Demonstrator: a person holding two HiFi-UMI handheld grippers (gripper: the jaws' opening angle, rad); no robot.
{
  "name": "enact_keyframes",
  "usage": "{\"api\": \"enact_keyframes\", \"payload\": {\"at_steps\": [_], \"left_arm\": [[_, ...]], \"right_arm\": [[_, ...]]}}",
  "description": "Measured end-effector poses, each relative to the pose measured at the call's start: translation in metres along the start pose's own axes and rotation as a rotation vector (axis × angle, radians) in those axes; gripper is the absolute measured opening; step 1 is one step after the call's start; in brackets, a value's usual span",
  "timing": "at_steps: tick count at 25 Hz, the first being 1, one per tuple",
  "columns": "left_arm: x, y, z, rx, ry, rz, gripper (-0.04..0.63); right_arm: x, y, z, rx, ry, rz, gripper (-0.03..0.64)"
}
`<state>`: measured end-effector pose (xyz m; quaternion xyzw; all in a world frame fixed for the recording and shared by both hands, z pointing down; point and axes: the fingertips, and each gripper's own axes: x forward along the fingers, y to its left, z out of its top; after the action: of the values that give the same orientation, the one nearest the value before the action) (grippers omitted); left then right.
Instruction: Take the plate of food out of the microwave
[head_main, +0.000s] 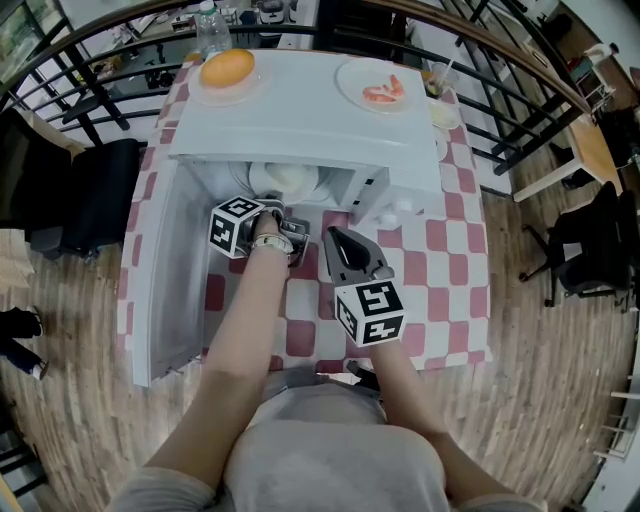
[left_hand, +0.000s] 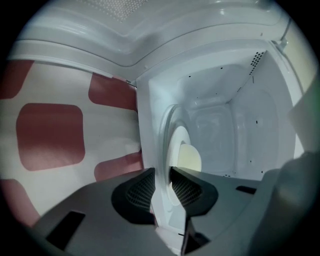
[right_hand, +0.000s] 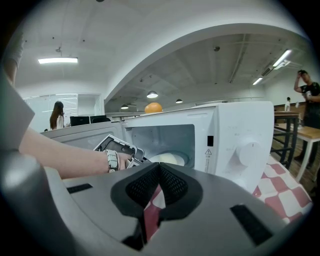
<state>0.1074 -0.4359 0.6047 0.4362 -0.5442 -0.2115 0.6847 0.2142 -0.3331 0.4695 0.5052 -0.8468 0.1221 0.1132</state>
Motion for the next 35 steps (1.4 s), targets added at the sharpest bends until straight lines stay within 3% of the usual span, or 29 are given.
{"api": "enact_keyframes", "payload": {"at_steps": [9,16,25,35], "left_arm": [[-0.007,-0.002,0.001,-0.030,0.028,-0.002,0.072],[-0.014,-0.006,0.006,0.005,0.027,-0.021,0.034],[-0.019,-0.014,0.002,0.011,0.002,-0.194,0.012],[-0.042,-0.012,-0.013,0.068,0.011,-0.286,0.012]], "right_arm": [[-0.006,0.001,0.004,-0.001,-0.014,-0.006,0.023],[-0.011,0.001,0.004,0.020,-0.026,-0.015,0.023],[-0.016,0.007,0.008,0.016,-0.046,-0.009,0.023],[-0.023,0.014,0.008,0.028,-0.062,-0.006,0.023]]}}
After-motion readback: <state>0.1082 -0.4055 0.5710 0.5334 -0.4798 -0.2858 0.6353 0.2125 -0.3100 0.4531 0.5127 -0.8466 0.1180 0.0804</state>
